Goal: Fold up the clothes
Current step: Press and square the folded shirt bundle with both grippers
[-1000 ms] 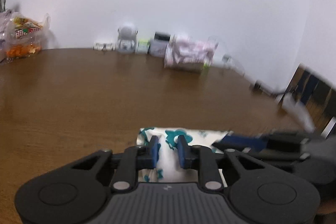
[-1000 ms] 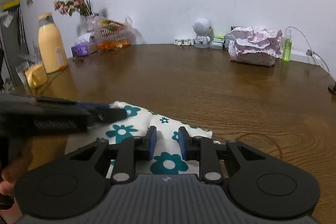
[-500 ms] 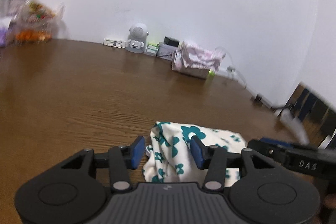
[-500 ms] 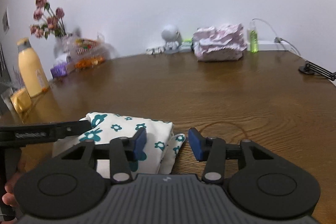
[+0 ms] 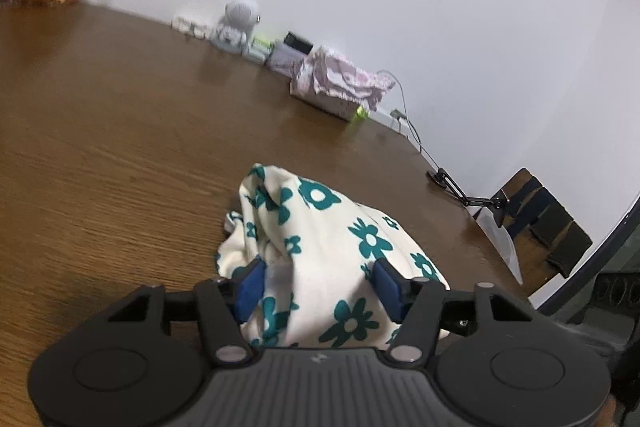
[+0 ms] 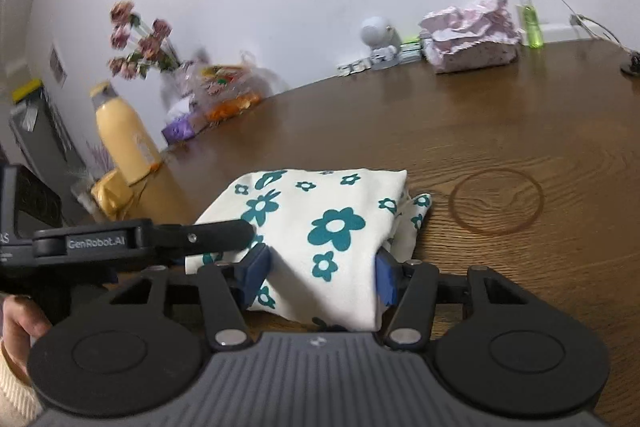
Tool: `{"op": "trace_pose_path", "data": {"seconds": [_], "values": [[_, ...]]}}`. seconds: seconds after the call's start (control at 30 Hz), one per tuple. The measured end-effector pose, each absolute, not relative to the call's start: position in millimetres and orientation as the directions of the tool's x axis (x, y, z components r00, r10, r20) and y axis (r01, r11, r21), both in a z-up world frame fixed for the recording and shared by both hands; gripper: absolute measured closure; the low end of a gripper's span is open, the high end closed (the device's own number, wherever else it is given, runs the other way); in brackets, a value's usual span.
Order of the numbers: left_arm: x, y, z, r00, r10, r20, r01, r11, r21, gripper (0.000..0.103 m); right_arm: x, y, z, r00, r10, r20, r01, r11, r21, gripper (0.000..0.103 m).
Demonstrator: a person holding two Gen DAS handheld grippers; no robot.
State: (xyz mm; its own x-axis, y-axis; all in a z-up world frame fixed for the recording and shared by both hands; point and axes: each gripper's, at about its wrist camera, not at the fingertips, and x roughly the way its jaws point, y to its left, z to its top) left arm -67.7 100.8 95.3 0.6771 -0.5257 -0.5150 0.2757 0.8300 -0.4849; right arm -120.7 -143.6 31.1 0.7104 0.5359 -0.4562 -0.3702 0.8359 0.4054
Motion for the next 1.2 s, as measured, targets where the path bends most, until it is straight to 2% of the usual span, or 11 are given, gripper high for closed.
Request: {"op": "trace_pose_path", "data": {"seconds": [0.13,0.23,0.3,0.4,0.5,0.57,0.6,0.67,0.7,0.83,1.2], "values": [[-60,76,99,0.678,-0.513,-0.527,0.298,0.847,-0.441,0.058,-113,-163,30,0.722,0.524,-0.452,-0.345,0.839,0.421,0.053],[-48,52,98,0.68,-0.518,-0.519,0.311,0.845,-0.436,0.058,-103,-185,33,0.74,0.499,-0.452,-0.319,0.851,0.418,0.055],[-36,40,94,0.683,-0.516,-0.518,0.285,0.84,-0.461,0.05,-94,-199,33,0.744,0.487,-0.458,-0.295,0.854,0.429,0.053],[-33,34,99,0.686,-0.5,-0.529,0.276,0.851,-0.447,0.046,-93,-219,40,0.764,0.457,-0.455,-0.269,0.867,0.42,0.048],[-36,38,104,0.689,-0.494,-0.53,0.282,0.857,-0.432,0.045,-95,-234,45,0.761,0.459,-0.459,-0.268,0.866,0.421,0.047],[-37,41,104,0.681,-0.492,-0.543,0.287,0.861,-0.42,0.051,-91,-235,43,0.727,0.502,-0.469,-0.287,0.842,0.457,0.048],[-36,41,104,0.673,-0.491,-0.553,0.289,0.863,-0.414,0.062,-87,-233,41,0.705,0.53,-0.471,-0.304,0.826,0.475,0.052],[-25,42,105,0.669,-0.481,-0.567,0.287,0.871,-0.399,0.071,-79,-224,37,0.685,0.553,-0.475,-0.325,0.815,0.479,0.065],[-16,42,105,0.671,-0.473,-0.571,0.283,0.876,-0.391,0.072,-75,-220,36,0.691,0.542,-0.478,-0.323,0.824,0.466,0.068],[18,44,109,0.679,-0.44,-0.588,0.269,0.894,-0.359,0.073,-51,-212,36,0.698,0.513,-0.499,-0.306,0.844,0.439,0.071],[124,54,116,0.71,-0.339,-0.617,0.228,0.94,-0.254,0.075,94,-136,63,0.657,0.459,-0.598,-0.375,0.887,0.27,0.072]]}}
